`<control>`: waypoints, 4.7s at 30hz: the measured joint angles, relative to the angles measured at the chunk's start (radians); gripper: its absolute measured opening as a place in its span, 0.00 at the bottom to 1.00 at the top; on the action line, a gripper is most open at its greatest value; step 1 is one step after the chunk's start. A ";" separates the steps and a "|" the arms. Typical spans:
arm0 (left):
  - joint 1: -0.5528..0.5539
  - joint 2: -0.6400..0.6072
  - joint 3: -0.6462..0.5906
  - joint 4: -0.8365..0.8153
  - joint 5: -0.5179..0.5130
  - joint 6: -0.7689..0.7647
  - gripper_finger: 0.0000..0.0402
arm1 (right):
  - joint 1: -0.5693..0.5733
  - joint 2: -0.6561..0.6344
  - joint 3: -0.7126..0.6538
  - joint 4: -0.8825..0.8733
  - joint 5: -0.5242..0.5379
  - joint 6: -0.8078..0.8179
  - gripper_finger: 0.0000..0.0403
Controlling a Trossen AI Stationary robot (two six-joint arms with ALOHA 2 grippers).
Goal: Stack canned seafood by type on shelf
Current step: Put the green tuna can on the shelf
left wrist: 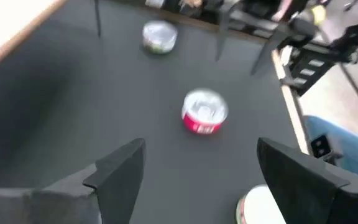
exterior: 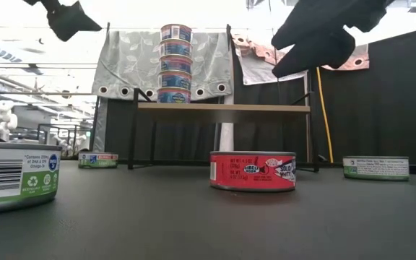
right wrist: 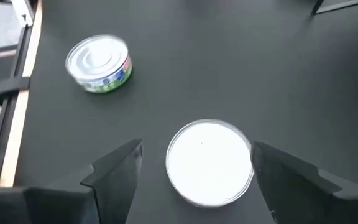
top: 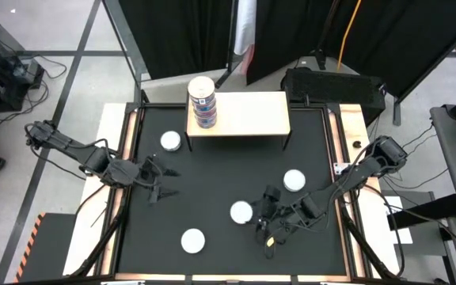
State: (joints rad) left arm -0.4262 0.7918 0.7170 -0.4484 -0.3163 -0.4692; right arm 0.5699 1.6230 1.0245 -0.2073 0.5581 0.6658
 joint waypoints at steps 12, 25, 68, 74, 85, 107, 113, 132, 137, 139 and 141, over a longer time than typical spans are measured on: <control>0.076 0.080 -0.002 -0.401 -0.257 -0.410 0.77 | 0.044 0.000 0.000 -0.006 0.178 -0.142 0.73; 0.171 0.221 -0.002 -0.378 -0.264 -0.361 0.74 | 0.004 0.001 0.000 -0.223 0.182 -0.143 0.73; 0.721 0.596 -0.002 -0.335 -0.119 -0.072 0.00 | 0.041 0.001 0.000 -0.213 0.194 -0.083 0.73; 0.721 0.598 -0.002 -0.322 -0.142 -0.072 0.00 | 0.055 0.001 0.000 -0.213 0.195 -0.071 0.73; 0.721 0.597 -0.040 -0.273 -0.160 -0.041 0.00 | 0.061 0.001 0.000 -0.213 0.195 -0.056 0.73; 0.653 0.600 -0.081 -0.278 -0.002 -0.109 0.00 | 0.061 0.001 0.000 -0.214 0.196 -0.051 0.73; 0.604 0.599 -0.059 -0.292 0.025 -0.130 0.00 | 0.061 0.001 0.001 -0.215 0.194 -0.049 0.73; 0.744 0.510 0.116 -0.563 -0.119 0.002 0.00 | 0.070 0.001 0.001 -0.216 0.169 -0.048 0.73; 0.773 0.512 0.050 -0.458 -0.053 0.011 0.00 | 0.078 0.001 0.001 -0.216 0.169 -0.048 0.73; 0.774 0.512 0.034 -0.430 -0.049 0.007 0.00 | 0.080 0.001 0.001 -0.216 0.169 -0.048 0.73; 0.774 0.512 0.019 -0.400 -0.051 0.007 0.00 | 0.080 0.001 0.001 -0.216 0.169 -0.048 0.73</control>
State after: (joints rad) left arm 0.3474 1.3041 0.7356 -0.8487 -0.3668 -0.4618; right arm 0.6498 1.6241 1.0256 -0.4232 0.7269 0.6174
